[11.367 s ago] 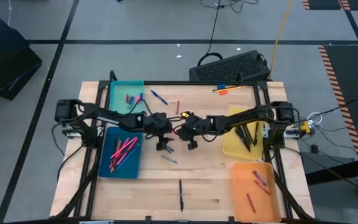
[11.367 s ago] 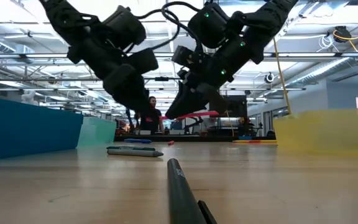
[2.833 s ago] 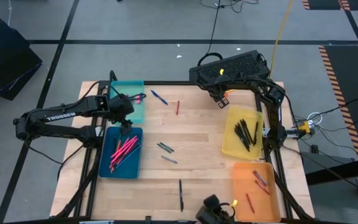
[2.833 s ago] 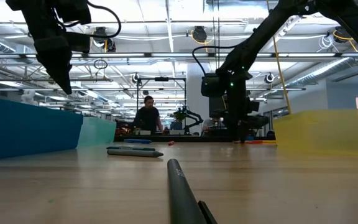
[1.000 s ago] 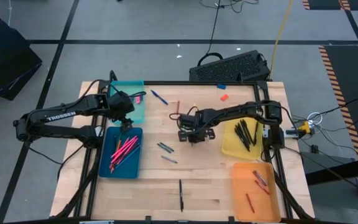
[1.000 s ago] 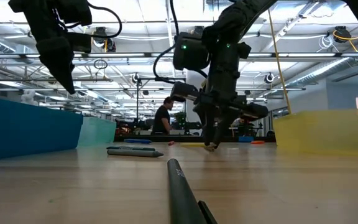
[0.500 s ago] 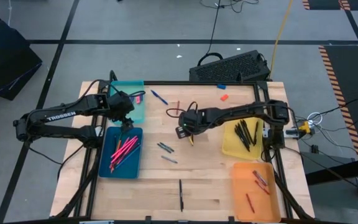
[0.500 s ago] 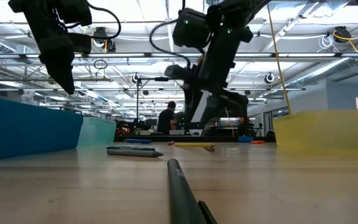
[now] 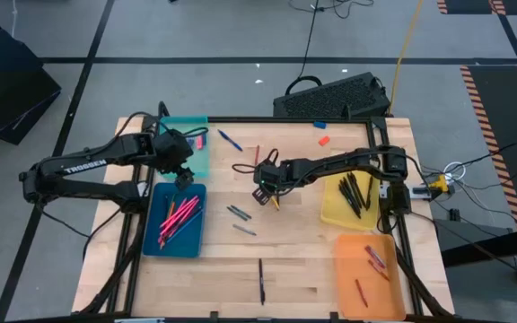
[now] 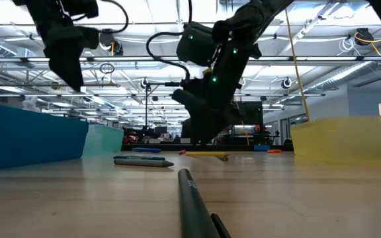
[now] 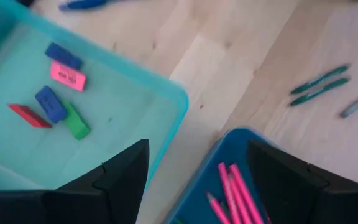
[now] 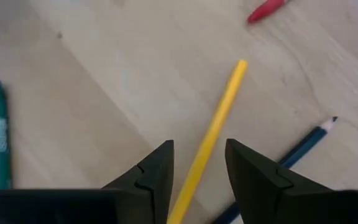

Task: Sort crayons/erasers/pens/pencils in bins
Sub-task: Put the yellow colored pencil into the blue bin

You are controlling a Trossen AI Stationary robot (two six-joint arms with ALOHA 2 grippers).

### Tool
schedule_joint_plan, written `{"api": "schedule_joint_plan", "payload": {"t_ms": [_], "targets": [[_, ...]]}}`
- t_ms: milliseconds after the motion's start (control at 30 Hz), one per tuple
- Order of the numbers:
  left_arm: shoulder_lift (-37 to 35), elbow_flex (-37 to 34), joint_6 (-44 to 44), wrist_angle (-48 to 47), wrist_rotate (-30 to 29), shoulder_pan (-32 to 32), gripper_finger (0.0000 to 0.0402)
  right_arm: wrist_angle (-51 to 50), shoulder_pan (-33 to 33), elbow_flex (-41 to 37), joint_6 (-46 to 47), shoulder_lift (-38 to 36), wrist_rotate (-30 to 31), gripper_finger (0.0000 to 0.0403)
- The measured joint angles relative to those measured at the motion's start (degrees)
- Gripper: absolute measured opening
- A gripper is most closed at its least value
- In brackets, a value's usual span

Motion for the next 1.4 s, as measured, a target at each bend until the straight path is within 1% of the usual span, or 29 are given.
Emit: {"api": "schedule_joint_plan", "payload": {"t_ms": [167, 367, 533, 667, 800, 933, 1067, 1133, 1300, 1400], "targets": [[-0.02, 4.55, -0.28, 0.05, -0.08, -0.69, 0.0271, -0.53, 1.05, -1.31, 0.76, 0.09, -0.01, 0.0137], [-0.02, 7.88, -0.45, 0.25, -0.41, -0.92, 0.0271, 0.71, 2.29, -4.19, 2.43, 0.07, -1.11, 0.0127], [-0.02, 8.65, -0.45, 0.67, -0.81, -0.92, 0.0271, 1.42, 2.75, -5.44, 0.95, -0.11, -0.93, 0.0125], [-0.02, 8.65, -0.55, 0.66, -0.87, -0.92, 0.0271, 2.73, 2.75, -6.96, -2.46, -0.26, -1.11, 0.0122], [-0.02, 8.65, -0.92, 0.66, -0.98, -0.92, 0.0271, 3.94, 2.75, -8.38, -3.99, -0.28, -1.25, 0.0098], [-0.02, 8.65, -1.77, 1.00, -1.24, -0.92, 0.0271, 5.20, 2.75, -9.63, -4.01, -0.22, -1.02, 0.0058], [-0.03, 8.65, -2.19, 3.75, -0.56, -0.92, 0.0271, 5.95, 2.73, -9.88, -4.49, -0.22, -0.91, 0.0016], [-0.04, 8.65, -2.17, 5.29, 0.19, -0.92, 0.0271, 6.38, 2.73, -9.88, -4.77, -0.42, -1.21, 0.0010], [-0.04, 8.65, -2.07, 6.90, 2.29, -0.92, 0.0271, 7.40, 2.74, -10.05, -5.91, -2.32, -1.36, 0.0020], [-0.04, 8.65, 0.42, 6.87, 3.64, -1.01, 0.0271, 8.57, 2.82, -10.30, -6.44, -3.76, -2.04, 0.0017]]}}
